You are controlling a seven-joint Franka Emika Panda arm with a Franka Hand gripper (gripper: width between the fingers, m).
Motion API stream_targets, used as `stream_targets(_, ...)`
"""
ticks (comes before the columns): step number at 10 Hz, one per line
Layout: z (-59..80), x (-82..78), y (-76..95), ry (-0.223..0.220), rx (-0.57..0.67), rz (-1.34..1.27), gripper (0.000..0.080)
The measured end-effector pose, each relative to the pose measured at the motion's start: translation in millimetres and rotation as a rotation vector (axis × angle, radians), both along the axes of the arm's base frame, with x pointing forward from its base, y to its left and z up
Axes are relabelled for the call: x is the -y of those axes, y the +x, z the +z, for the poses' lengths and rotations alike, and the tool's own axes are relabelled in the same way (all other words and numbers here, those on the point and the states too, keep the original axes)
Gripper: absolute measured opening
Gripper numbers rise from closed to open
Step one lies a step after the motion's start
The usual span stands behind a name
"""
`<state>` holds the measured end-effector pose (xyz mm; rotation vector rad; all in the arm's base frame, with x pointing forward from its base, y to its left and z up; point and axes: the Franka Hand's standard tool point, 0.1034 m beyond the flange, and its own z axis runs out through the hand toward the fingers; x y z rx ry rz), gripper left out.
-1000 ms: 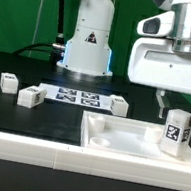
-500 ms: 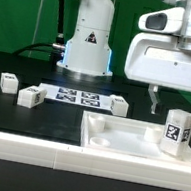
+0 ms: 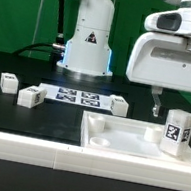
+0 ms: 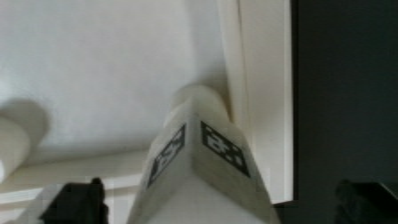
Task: Assemble one leg
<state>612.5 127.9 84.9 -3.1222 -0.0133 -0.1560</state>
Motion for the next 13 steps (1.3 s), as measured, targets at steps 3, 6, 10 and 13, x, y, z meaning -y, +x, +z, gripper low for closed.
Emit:
stream_targets(3,0.5,2.1,0.0,-0.032,-0.005,0.215,0.0649)
stream_targets(6,-0.1,4.3,-0.2,-0.051,-0.003,0.386,0.0649)
stream_targets(10,-0.5,7.4,0.0,-0.063,-0.003,0.498,0.0393)
stream_targets(13,-0.5,7.5,0.1,-0.062,-0.003,0.495,0.0291)
